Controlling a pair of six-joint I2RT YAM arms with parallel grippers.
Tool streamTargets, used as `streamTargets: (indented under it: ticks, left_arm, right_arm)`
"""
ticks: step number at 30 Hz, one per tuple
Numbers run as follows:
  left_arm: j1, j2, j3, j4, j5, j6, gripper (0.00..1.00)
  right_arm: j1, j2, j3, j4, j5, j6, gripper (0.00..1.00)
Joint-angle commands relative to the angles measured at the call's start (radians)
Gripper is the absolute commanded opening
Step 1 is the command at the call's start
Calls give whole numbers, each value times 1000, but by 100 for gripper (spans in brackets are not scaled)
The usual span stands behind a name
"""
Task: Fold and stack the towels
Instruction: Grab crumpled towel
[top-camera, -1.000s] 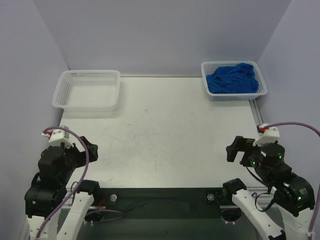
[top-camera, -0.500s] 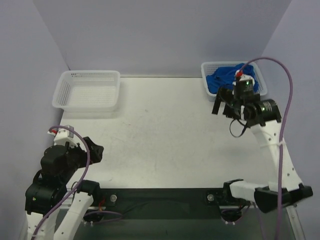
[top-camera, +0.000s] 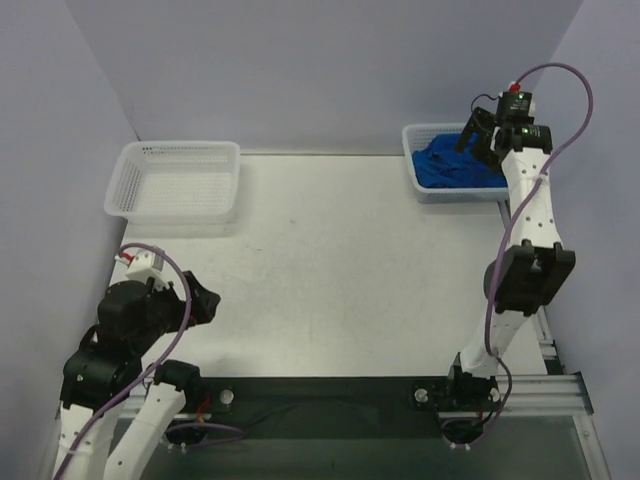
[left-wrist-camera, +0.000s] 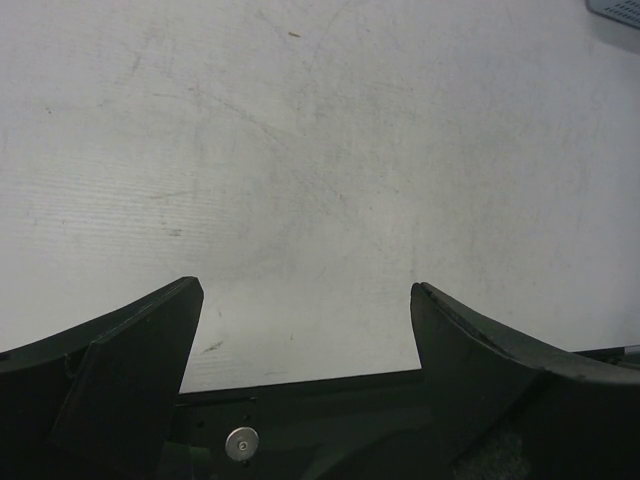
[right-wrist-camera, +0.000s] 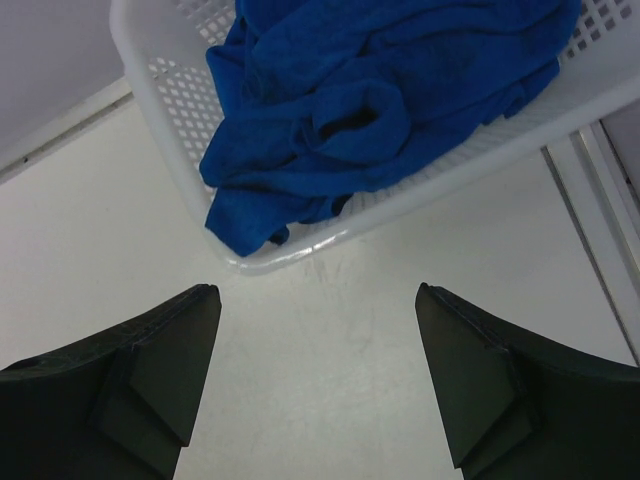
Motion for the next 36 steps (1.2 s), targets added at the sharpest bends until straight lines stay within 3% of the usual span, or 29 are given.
streamTargets:
  ticks: [1,12,15,18,19,21,22,25,31,36]
  left_arm:
    - [-5,63,0,108,7,-7,98]
    - [-5,202,-25,214,-12,-96,98]
    - [-5,229,-29,228,-2,-103,98]
    - [-5,245,-28,228,-2,-98,98]
    - [-5,248,-31,229,-2,-93,97]
    - [-5,246,-31,228,-1,-89,97]
    - [-5,246,-32,228,-1,-87,97]
    - [-5,239,-32,228,-1,-86,97]
    - [-5,216,-32,229,-1,-75,97]
    - [-5,197,-29,228,-2,-58,98]
  right_arm:
    - [-41,125,124,35,-24,-60,81]
    - [-93,425,250,123,-133,-70,79]
    - [-95,460,252,159,-173,-87,74]
    - [-93,472,252,193,-215,-103,59]
    - [-93,471,250,202,-224,-104,48]
    - [-93,471,245,216,-236,-104,36]
    - [-95,471,245,216,-236,-103,21]
    - [-90,442,232,216,-244,-104,0]
    - [-41,284,213,218,-176,-175,0]
    - [39,111,227,253,21,-236,0]
